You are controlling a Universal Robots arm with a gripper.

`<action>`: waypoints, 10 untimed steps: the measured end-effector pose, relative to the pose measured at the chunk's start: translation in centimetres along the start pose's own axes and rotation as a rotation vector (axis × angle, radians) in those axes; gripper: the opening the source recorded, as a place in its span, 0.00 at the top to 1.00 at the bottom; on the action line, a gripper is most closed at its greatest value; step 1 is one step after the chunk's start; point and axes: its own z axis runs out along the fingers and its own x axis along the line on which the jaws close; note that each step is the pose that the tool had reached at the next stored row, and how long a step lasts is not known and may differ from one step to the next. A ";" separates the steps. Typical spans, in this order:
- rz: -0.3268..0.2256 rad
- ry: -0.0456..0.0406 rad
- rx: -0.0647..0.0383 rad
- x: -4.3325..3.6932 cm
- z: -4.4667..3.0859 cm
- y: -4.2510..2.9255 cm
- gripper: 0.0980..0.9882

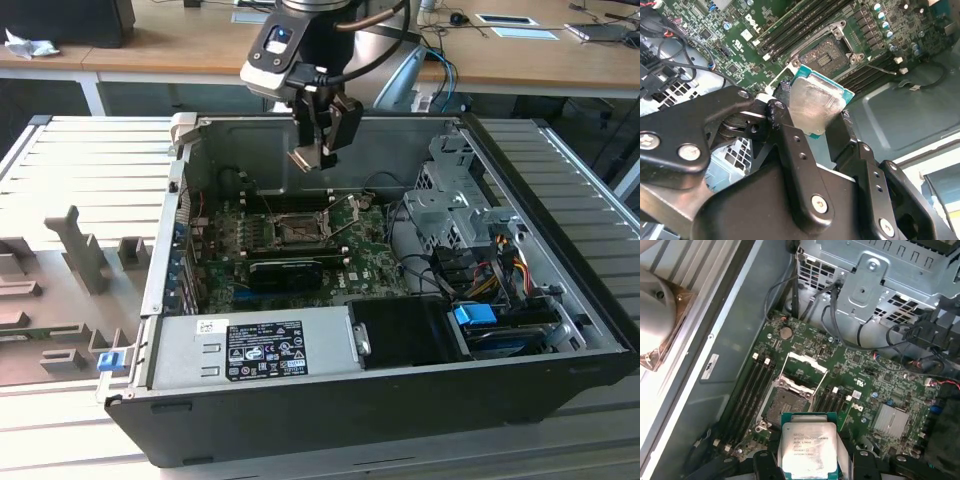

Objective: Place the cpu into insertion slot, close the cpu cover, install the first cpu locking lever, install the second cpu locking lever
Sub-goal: 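Place the cpu into insertion slot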

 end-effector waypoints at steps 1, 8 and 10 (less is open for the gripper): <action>0.009 -0.0007 0.000 0.00 0.00 0.00 0.52; 0.056 -0.0050 -0.001 0.00 0.00 0.00 0.52; 0.069 -0.0062 -0.001 0.00 0.00 0.00 0.52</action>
